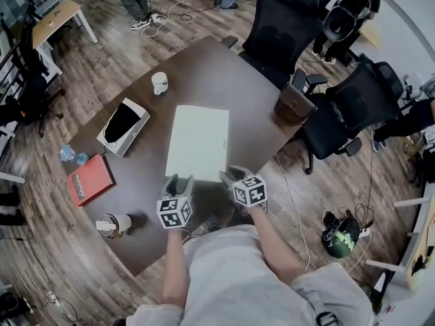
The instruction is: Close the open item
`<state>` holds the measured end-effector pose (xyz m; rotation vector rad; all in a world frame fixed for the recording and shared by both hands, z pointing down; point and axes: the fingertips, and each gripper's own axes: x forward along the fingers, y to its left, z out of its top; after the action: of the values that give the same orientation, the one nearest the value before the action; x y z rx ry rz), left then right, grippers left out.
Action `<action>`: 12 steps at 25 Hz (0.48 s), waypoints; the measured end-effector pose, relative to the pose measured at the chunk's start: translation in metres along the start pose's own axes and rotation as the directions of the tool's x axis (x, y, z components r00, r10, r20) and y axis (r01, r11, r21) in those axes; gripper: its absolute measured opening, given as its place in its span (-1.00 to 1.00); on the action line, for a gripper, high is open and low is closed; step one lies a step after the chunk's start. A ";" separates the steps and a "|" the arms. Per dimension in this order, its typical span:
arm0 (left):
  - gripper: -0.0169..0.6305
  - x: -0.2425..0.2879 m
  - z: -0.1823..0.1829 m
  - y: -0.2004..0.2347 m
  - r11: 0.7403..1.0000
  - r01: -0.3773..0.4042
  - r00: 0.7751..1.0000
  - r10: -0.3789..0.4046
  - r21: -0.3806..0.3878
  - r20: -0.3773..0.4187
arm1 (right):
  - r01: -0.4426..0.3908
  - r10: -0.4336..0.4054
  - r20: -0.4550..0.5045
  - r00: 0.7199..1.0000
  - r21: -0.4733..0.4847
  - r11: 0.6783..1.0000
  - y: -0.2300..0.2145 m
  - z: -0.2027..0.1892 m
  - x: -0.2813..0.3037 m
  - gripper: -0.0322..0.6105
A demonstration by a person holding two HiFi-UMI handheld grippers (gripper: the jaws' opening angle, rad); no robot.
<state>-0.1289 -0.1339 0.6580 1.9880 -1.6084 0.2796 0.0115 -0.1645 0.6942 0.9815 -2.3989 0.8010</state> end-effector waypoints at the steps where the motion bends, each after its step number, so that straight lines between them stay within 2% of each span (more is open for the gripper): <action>1: -0.25 -0.001 0.001 0.001 1.000 -0.006 1.000 0.006 -0.001 0.001 | -0.001 0.001 -0.002 1.000 -0.014 1.000 0.002 0.003 0.001 -0.43; 6: -0.28 0.001 0.010 0.002 0.999 -0.031 0.999 0.032 -0.026 0.030 | 0.003 -0.002 0.008 1.000 -0.056 0.998 0.001 0.020 0.000 -0.44; 12: -0.36 0.010 0.016 -0.007 0.999 -0.035 0.999 0.036 -0.022 0.038 | 0.030 -0.029 0.020 0.999 -0.039 0.999 -0.015 0.024 -0.011 -0.49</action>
<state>-0.1229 -0.1500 0.6484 1.9610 -1.6655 0.2382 0.0257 -0.1829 0.6752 1.0109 -2.4021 0.7338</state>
